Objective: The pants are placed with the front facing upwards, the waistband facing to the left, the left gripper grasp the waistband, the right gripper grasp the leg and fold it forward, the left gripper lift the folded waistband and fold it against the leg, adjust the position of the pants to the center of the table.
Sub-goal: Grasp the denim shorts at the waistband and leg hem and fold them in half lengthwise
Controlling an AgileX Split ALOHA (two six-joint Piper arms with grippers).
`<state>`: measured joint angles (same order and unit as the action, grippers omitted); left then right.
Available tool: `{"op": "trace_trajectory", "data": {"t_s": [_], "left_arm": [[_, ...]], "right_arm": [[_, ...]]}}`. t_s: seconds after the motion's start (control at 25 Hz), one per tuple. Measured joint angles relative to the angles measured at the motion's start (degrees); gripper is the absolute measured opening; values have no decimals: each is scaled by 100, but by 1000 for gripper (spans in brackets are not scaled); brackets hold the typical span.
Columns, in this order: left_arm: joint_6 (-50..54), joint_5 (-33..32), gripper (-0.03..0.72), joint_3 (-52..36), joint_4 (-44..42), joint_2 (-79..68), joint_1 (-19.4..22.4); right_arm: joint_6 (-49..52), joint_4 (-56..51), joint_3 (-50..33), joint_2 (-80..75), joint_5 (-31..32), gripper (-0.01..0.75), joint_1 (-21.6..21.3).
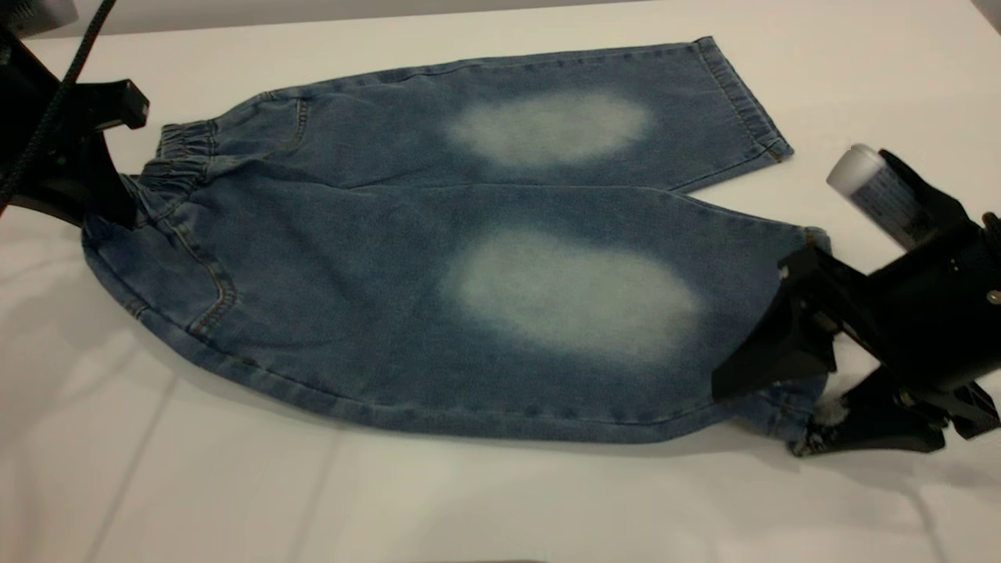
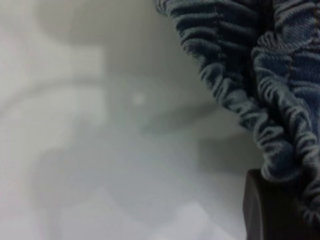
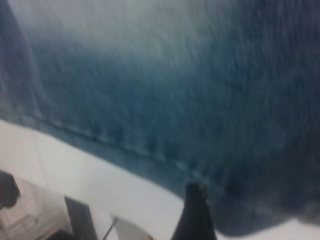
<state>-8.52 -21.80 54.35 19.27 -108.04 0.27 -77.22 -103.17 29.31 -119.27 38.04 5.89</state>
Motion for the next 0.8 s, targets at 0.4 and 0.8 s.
{"op": "trace_trajectory", "data": {"t_s": [0.4, 0.8], "left_arm": [[0, -47, 90, 0, 0, 0, 0], [-100, -229, 90, 0, 5, 64, 0]], "right_arm": [[-101, -142, 205, -10, -94, 190, 0], [-138, -136, 242, 57, 1072, 34, 0]]}}
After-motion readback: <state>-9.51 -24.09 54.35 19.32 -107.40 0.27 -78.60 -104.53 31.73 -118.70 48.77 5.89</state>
